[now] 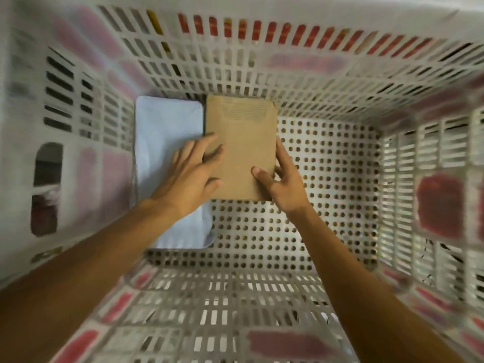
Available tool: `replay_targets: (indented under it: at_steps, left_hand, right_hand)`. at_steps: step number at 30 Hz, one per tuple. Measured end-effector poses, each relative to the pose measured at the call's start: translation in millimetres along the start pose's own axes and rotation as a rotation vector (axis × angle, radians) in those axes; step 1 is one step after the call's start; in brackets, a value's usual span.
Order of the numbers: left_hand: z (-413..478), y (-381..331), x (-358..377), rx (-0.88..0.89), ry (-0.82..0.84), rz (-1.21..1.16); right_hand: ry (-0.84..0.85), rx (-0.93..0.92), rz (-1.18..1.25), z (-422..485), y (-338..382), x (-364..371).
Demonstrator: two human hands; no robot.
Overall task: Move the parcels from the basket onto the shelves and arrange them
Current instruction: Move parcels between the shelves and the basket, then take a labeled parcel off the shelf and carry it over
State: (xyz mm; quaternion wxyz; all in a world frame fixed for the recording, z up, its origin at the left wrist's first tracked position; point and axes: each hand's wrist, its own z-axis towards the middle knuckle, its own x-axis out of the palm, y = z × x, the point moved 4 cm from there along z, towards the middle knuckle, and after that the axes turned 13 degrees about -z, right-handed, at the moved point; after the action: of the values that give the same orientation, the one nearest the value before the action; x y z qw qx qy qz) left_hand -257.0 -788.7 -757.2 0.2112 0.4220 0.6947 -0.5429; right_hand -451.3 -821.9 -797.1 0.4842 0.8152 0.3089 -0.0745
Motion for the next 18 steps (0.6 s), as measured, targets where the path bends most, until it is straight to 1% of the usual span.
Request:
replay_targets:
  at_steps: [3, 6, 9, 11, 13, 15, 18]
  left_hand:
    - [0.6, -1.2, -0.5, -0.010, 0.038, -0.005]
    - [-10.0, -5.0, 1.3, -0.070, 0.120, 0.094]
    - [-32.3, -13.6, -11.1, -0.146, 0.242, 0.089]
    - [-50.2, -26.9, -33.9, -0.147, 0.305, 0.078]
    - [-63.1, -43.8, -71.7, -0.127, 0.307, 0.075]
    - [-73.9, -63.9, -118.1, -0.112, 0.280, 0.049]
    - [-91.5, -90.5, -186.6, -0.116, 0.180, 0.071]
  right_hand:
    - [-0.017, 0.027, -0.001, -4.6, 8.3, -1.3]
    - [-0.030, 0.124, 0.007, -14.7, 23.8, -6.0]
    - [0.063, 0.203, -0.029, -37.2, 51.3, -12.1]
    - [0.085, 0.158, -0.081, -63.0, 78.3, -20.8]
    - [0.089, 0.078, -0.217, -89.7, 113.1, -30.6]
    - [0.075, 0.029, -0.321, -114.5, 149.9, -42.2]
    - [0.076, -0.073, -0.467, -142.6, 209.5, -58.4]
